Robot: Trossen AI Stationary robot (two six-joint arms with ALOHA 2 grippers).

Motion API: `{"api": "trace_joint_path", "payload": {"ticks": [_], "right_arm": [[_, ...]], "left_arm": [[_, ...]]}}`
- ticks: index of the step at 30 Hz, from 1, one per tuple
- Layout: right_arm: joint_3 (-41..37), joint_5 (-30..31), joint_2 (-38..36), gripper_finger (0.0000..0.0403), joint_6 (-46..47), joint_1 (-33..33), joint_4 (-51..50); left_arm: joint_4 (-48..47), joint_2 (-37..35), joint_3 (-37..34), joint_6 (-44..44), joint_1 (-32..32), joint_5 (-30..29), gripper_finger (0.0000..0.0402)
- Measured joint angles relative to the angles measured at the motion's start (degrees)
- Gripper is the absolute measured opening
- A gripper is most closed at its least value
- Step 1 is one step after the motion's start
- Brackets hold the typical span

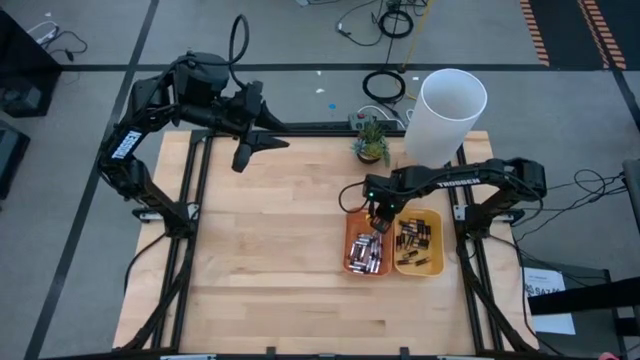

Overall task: Sort batteries
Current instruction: Move the orange bin to the left of the yellow bin

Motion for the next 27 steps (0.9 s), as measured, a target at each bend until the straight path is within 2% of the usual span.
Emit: {"api": "trace_joint_path", "payload": {"ticks": [12,20,27], "right_arm": [[0.00,2.12,0.00,0.0094,-4.58,-0.02,4.13],[0.13,1.88,-0.79,0.0093,-4.81,-0.02,1.77],[5.85,1.55,-4.19,0.0093,-6.22,0.05,-4.19]], "left_arm": [[0.01,0.00,0.00,-0.53,0.00,0.02,0.0157],[0.01,0.00,0.00,-0.56,0.00,0.01,0.0157],[0.32,0.00,0.00,0.58,-0.02,-1.75,0.0157]]}}
